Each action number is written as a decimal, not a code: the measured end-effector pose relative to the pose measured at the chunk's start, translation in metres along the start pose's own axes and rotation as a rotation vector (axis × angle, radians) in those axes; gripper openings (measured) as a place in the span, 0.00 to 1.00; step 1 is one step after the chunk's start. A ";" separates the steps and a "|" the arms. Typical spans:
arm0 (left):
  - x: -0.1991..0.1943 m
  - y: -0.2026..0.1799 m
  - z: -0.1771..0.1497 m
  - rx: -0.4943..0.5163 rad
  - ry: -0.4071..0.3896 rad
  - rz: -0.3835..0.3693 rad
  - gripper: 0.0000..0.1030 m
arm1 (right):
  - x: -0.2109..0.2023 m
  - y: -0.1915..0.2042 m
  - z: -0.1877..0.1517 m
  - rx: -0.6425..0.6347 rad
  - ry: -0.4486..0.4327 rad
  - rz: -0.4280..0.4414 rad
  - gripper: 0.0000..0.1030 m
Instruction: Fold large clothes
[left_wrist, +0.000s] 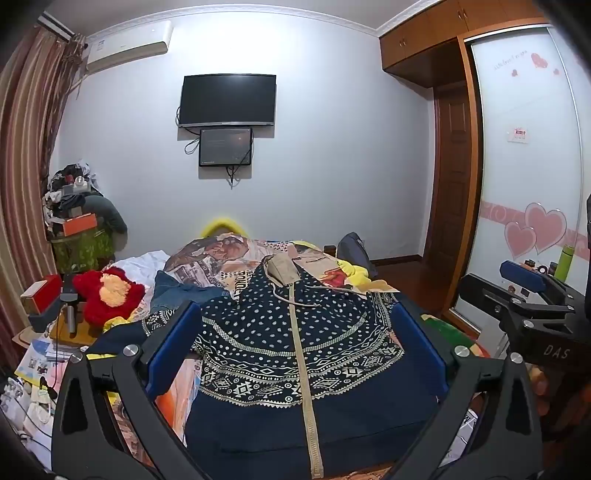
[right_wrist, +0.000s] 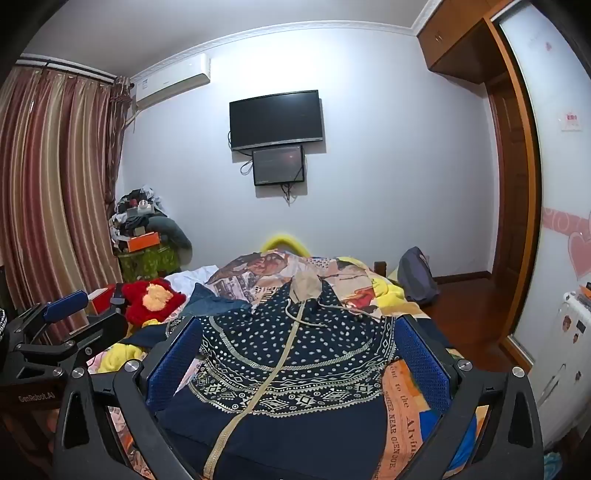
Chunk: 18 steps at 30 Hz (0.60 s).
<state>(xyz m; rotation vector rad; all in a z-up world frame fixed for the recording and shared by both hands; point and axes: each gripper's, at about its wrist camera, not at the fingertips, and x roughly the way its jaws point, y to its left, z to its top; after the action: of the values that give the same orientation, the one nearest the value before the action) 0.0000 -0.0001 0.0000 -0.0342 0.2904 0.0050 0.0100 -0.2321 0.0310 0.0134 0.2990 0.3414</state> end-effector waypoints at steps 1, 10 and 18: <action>0.000 0.000 0.000 -0.001 0.000 -0.001 1.00 | 0.000 0.000 0.000 0.000 0.000 -0.001 1.00; 0.005 -0.001 0.000 0.001 0.008 -0.004 1.00 | 0.000 -0.001 0.000 0.002 0.000 -0.001 1.00; 0.000 0.002 0.002 -0.005 0.005 -0.008 1.00 | -0.001 -0.001 0.001 0.005 0.000 -0.001 1.00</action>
<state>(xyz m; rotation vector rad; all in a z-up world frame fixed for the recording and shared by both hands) 0.0007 0.0020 0.0013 -0.0404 0.2955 -0.0028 0.0101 -0.2332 0.0320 0.0177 0.3000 0.3393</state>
